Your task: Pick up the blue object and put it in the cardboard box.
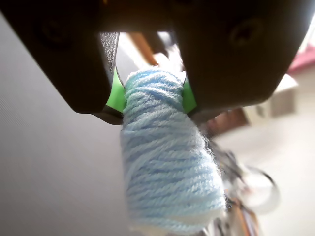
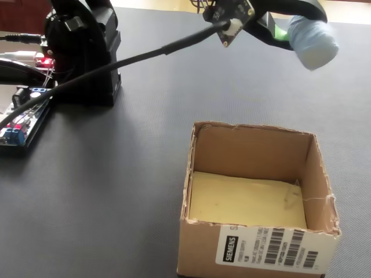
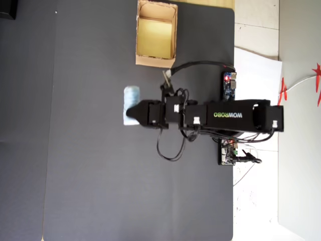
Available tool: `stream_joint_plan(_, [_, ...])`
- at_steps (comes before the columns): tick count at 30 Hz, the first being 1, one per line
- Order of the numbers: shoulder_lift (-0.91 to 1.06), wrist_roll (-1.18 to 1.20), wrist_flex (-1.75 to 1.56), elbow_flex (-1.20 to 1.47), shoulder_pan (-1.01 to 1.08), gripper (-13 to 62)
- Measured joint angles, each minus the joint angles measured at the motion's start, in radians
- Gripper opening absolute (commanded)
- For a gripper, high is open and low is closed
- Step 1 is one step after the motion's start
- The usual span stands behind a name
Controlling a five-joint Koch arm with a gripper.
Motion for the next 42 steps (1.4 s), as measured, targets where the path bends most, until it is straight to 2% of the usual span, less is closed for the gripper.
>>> stream_joint_plan(8, [0.064,-0.192,0.0,-0.002,0.324,-4.8])
stream_joint_plan(10, [0.038,-0.29,0.041,-0.061,0.423,-4.8])
stream_joint_plan(14, [-0.037,-0.376,0.133,-0.14,0.497,-3.8])
stream_joint_plan(17, [-0.06,-0.407,0.204,-0.153,0.518,17.2])
stream_joint_plan(21, [-0.064,-0.408,0.256,-0.153,0.528,27.4])
stream_joint_plan(26, [-0.067,-0.299,0.256,-0.153,0.54,30.9])
stream_joint_plan(33, [-0.064,-0.018,0.11,-0.143,0.502,33.8])
stream_joint_plan(36, [-0.021,0.118,0.009,-0.037,0.414,33.8])
stream_joint_plan(42, [0.06,0.209,-0.198,0.189,0.27,33.7])
